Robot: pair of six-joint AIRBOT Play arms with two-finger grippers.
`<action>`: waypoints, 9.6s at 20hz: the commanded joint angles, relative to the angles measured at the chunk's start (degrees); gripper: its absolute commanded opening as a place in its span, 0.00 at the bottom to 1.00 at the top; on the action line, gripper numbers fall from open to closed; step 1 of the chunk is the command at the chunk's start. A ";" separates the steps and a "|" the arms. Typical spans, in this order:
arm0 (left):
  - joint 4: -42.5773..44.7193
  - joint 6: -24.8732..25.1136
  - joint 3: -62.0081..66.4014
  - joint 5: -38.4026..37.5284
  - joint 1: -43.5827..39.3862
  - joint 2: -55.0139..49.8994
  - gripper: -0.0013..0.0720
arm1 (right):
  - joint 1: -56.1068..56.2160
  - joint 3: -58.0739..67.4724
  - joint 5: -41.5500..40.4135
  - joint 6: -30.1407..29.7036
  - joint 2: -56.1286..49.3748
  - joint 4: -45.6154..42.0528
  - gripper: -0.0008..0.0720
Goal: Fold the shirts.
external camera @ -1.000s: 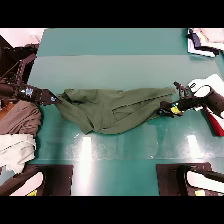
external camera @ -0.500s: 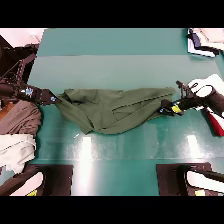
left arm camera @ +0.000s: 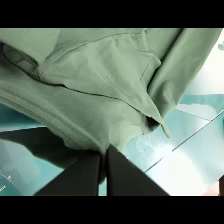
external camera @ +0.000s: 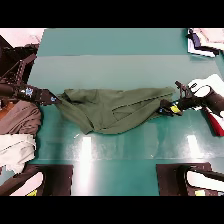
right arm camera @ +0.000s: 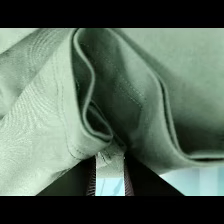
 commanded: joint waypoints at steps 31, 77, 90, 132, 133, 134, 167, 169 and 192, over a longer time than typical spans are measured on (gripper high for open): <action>-12.85 -7.76 62.86 26.16 5.27 12.04 0.05 | -9.57 66.73 1.92 1.49 34.60 -13.22 0.03; 16.70 1.09 26.47 4.24 5.05 -33.53 0.05 | 11.58 52.76 21.62 10.25 -24.72 -26.05 0.03; 17.55 -5.90 21.55 -4.00 5.46 -31.91 0.90 | 13.64 47.60 31.10 5.16 -22.64 -24.00 0.47; 17.92 -11.78 -33.03 4.87 5.64 9.99 0.05 | 8.24 19.71 25.64 -1.66 2.62 -12.50 0.46; 17.73 -11.78 -31.89 4.42 5.64 9.99 0.05 | 7.61 16.46 24.26 -1.66 3.87 -12.41 0.46; 17.25 -11.78 -30.82 4.44 5.64 9.99 0.06 | 6.21 12.63 22.62 -1.66 5.16 -12.44 0.46; 0.72 -8.81 -29.55 -3.15 -1.64 9.99 0.05 | -6.69 -6.29 30.27 -7.89 23.65 -29.75 0.03; -3.85 -8.13 -28.06 -2.14 -2.08 9.99 0.05 | -6.71 -5.55 29.55 -7.85 27.32 -30.01 0.03; -5.27 -7.30 -0.72 31.12 -1.92 -15.67 0.06 | -6.49 31.71 14.64 -1.27 -6.19 -19.45 0.03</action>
